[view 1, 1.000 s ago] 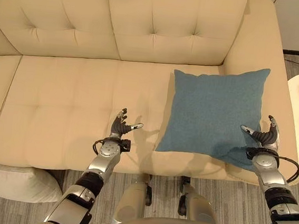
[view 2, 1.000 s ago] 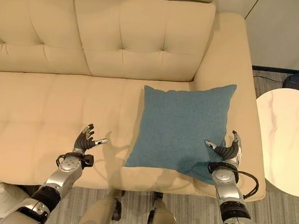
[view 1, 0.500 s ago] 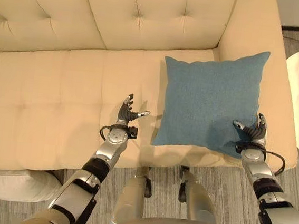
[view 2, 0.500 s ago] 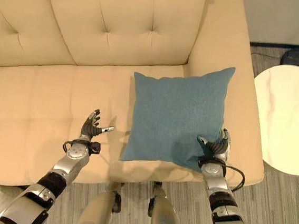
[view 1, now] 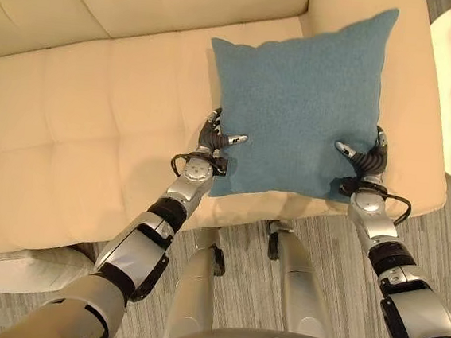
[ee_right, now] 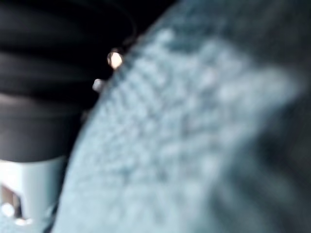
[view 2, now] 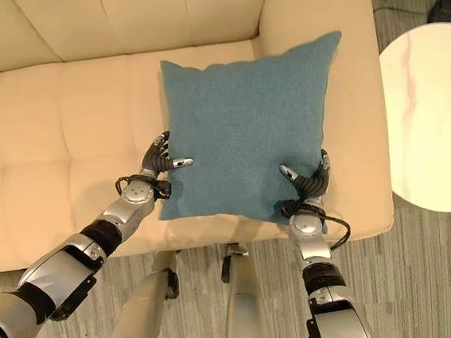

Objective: Pick up all the scattered cushions and arrange them neatly on the sofa.

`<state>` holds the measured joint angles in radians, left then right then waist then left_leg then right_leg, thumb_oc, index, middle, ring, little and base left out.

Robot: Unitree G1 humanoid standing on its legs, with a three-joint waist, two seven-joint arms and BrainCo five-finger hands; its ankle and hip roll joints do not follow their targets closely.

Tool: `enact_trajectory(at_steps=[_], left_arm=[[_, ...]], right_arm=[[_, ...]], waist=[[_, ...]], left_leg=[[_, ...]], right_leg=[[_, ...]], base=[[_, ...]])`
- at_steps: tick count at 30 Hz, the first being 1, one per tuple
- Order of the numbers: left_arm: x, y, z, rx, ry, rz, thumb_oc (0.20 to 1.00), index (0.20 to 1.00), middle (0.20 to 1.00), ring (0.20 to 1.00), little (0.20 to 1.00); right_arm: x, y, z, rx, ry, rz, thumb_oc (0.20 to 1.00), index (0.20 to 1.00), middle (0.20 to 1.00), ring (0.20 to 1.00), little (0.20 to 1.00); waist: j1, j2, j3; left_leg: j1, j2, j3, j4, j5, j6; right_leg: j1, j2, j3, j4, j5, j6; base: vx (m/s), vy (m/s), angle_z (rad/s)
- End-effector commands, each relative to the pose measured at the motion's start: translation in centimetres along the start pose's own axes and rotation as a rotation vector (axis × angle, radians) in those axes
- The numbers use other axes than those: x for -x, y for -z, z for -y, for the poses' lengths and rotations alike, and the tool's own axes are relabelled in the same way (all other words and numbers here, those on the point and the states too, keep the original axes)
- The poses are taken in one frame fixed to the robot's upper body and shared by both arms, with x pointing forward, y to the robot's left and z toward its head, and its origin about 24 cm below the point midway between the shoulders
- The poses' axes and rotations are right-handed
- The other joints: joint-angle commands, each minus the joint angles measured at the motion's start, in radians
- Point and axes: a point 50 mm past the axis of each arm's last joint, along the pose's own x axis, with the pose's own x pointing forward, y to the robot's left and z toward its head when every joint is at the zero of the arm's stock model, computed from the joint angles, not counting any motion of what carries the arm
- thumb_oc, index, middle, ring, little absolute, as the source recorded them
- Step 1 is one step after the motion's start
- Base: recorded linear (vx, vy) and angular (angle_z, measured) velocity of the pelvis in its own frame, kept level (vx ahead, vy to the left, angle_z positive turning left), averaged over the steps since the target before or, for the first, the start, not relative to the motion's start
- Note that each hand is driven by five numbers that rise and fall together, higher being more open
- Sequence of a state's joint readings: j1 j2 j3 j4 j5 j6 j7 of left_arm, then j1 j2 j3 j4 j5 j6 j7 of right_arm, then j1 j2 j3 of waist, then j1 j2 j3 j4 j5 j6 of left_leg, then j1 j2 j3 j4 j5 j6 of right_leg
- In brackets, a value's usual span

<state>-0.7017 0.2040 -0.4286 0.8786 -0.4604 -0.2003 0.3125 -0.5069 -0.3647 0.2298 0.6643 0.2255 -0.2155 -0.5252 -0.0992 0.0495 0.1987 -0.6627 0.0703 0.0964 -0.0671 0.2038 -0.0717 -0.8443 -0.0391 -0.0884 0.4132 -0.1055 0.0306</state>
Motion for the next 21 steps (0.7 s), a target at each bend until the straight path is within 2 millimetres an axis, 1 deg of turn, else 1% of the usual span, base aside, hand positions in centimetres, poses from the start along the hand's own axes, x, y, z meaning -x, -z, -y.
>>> enact_trajectory(at_steps=[1,3,4,5,6,7,8,10,11,13,14,16,18,19,20,21], left_arm=[[0.5,1.0,1.9,-0.003,0.072,-0.035,1.0,1.0,1.0,1.0,1.0],[1.0,1.2,3.9,0.074,0.116,-0.053,1.0,1.0,1.0,1.0,1.0],[1.2,1.2,4.4,0.103,0.127,-0.058,1.0,1.0,1.0,1.0,1.0],[1.3,1.1,4.8,0.136,0.138,-0.058,0.906,0.906,0.906,0.906,0.906],[1.5,0.7,5.5,0.19,0.147,-0.044,0.36,0.36,0.36,0.36,0.36],[1.5,0.7,5.5,0.19,0.147,-0.044,0.2,0.2,0.2,0.2,0.2],[1.6,0.1,5.9,0.265,0.144,-0.029,0.2,0.2,0.2,0.2,0.2],[1.6,-0.9,5.9,0.319,0.14,0.015,0.2,0.2,0.2,0.2,0.2],[1.4,-1.4,5.5,0.337,0.124,0.035,0.2,0.2,0.2,0.2,0.2],[1.4,-1.8,4.7,0.449,0.071,0.048,0.2,0.2,0.2,0.2,0.2],[1.5,-1.9,4.1,0.545,0.031,0.057,0.2,0.2,0.2,0.2,0.2],[1.9,-1.7,3.4,0.586,0.007,0.069,0.2,0.2,0.2,0.2,0.2],[2.8,-1.1,2.6,0.607,-0.004,0.086,0.2,0.2,0.2,0.2,0.2],[3.8,-0.7,1.9,0.593,0.002,0.103,0.2,0.2,0.2,0.2,0.2],[4.9,0.4,1.6,0.599,0.009,0.087,0.2,0.2,0.2,0.2,0.2],[6.1,1.1,1.0,0.611,0.021,0.08,0.2,0.2,0.2,0.2,0.2]], right_arm=[[0.7,-0.4,-3.9,-0.04,-0.13,-0.027,1.0,1.0,1.0,1.0,1.0],[1.2,-1.1,-4.9,-0.089,-0.154,-0.008,1.0,1.0,1.0,1.0,1.0],[1.3,-1.3,-5.2,-0.1,-0.162,-0.005,1.0,1.0,1.0,1.0,1.0],[1.4,-1.5,-5.5,-0.11,-0.172,0.004,0.548,0.548,0.548,0.548,0.548],[1.5,-1.8,-5.9,-0.119,-0.185,0.014,0.2,0.2,0.2,0.2,0.2],[1.5,-1.8,-5.9,-0.119,-0.185,0.014,0.2,0.2,0.2,0.2,0.2],[1.6,-2.3,-6.1,-0.131,-0.193,0.036,0.2,0.2,0.2,0.2,0.2],[1.6,-3.0,-6.1,-0.146,-0.194,0.071,0.2,0.2,0.2,0.2,0.2],[1.6,-3.2,-6.0,-0.158,-0.189,0.083,0.2,0.2,0.2,0.2,0.2],[2.0,-3.0,-5.9,-0.186,-0.183,0.079,0.2,0.2,0.2,0.2,0.2],[2.4,-2.8,-5.8,-0.205,-0.181,0.076,0.2,0.2,0.2,0.2,0.2],[3.0,-2.4,-5.5,-0.218,-0.178,0.069,0.2,0.2,0.2,0.2,0.2],[4.0,-1.7,-4.8,-0.222,-0.194,0.072,0.2,0.2,0.2,0.2,0.2],[4.9,-1.2,-4.1,-0.211,-0.213,0.078,0.2,0.2,0.2,0.2,0.2],[5.8,-0.7,-3.6,-0.2,-0.238,0.08,0.2,0.2,0.2,0.2,0.2],[6.8,-0.1,-2.7,-0.188,-0.254,0.079,0.2,0.2,0.2,0.2,0.2]], waist=[[0.022,-0.038,-0.006],[0.02,-0.039,-0.001],[0.019,-0.039,-0.001],[0.02,-0.04,-0.001],[0.021,-0.042,-0.001],[0.021,-0.042,-0.001],[0.022,-0.044,-0.001],[0.025,-0.048,-0.003],[0.027,-0.048,-0.005],[0.031,-0.049,-0.01],[0.034,-0.051,-0.015],[0.038,-0.054,-0.017],[0.044,-0.059,-0.026],[0.05,-0.062,-0.028],[0.055,-0.066,-0.032],[0.063,-0.07,-0.017]], left_leg=[[0.116,-0.079,-0.022,-0.02,-0.076,-0.013],[0.113,-0.08,-0.027,-0.02,-0.077,-0.013],[0.114,-0.08,-0.028,-0.02,-0.077,-0.014],[0.114,-0.08,-0.029,-0.02,-0.078,-0.014],[0.115,-0.079,-0.03,-0.02,-0.079,-0.014],[0.115,-0.079,-0.03,-0.02,-0.079,-0.014],[0.118,-0.078,-0.032,-0.02,-0.08,-0.015],[0.138,-0.078,-0.035,-0.02,-0.085,-0.016],[0.152,-0.077,-0.035,-0.02,-0.087,-0.016],[0.178,-0.077,-0.04,-0.02,-0.093,-0.018],[0.204,-0.075,-0.04,-0.02,-0.1,-0.02],[0.24,-0.07,-0.042,-0.02,-0.108,-0.021],[0.295,-0.065,-0.044,-0.02,-0.121,-0.019],[0.349,-0.06,-0.043,-0.02,-0.141,-0.015],[0.387,-0.055,-0.042,-0.02,-0.151,-0.011],[0.432,-0.053,-0.05,0.006,-0.166,-0.006]], right_leg=[[0.205,-0.018,-0.035,-0.477,0.28,0.134],[0.203,-0.016,-0.034,-0.479,0.278,0.133],[0.204,-0.015,-0.035,-0.479,0.279,0.133],[0.205,-0.015,-0.035,-0.481,0.279,0.133],[0.206,-0.014,-0.037,-0.482,0.279,0.133],[0.206,-0.014,-0.037,-0.482,0.279,0.133],[0.209,-0.014,-0.039,-0.483,0.278,0.133],[0.229,-0.011,-0.039,-0.486,0.274,0.134],[0.244,-0.01,-0.041,-0.486,0.271,0.134],[0.277,-0.01,-0.045,-0.488,0.263,0.134],[0.308,-0.009,-0.05,-0.49,0.257,0.135],[0.35,-0.01,-0.055,-0.493,0.249,0.136],[0.413,-0.012,-0.057,-0.497,0.235,0.133],[0.468,-0.011,-0.062,-0.496,0.215,0.131],[0.514,-0.012,-0.071,-0.495,0.198,0.128],[0.573,-0.015,-0.08,-0.489,0.173,0.119]], base=[[0.01,-0.038,-0.08],[0.02,-0.037,0.0],[0.02,-0.039,0.05],[0.02,-0.046,0.07],[0.01,-0.036,0.07],[0.01,-0.049,0.07],[0.01,-0.05,0.05],[0.02,-0.055,0.03],[0.03,-0.036,0.0],[0.03,-0.034,0.0],[0.05,-0.037,0.06],[0.07,-0.047,0.22],[0.11,-0.053,0.34],[0.13,-0.058,0.33],[0.14,-0.08,0.27],[0.05,-0.086,0.49]])
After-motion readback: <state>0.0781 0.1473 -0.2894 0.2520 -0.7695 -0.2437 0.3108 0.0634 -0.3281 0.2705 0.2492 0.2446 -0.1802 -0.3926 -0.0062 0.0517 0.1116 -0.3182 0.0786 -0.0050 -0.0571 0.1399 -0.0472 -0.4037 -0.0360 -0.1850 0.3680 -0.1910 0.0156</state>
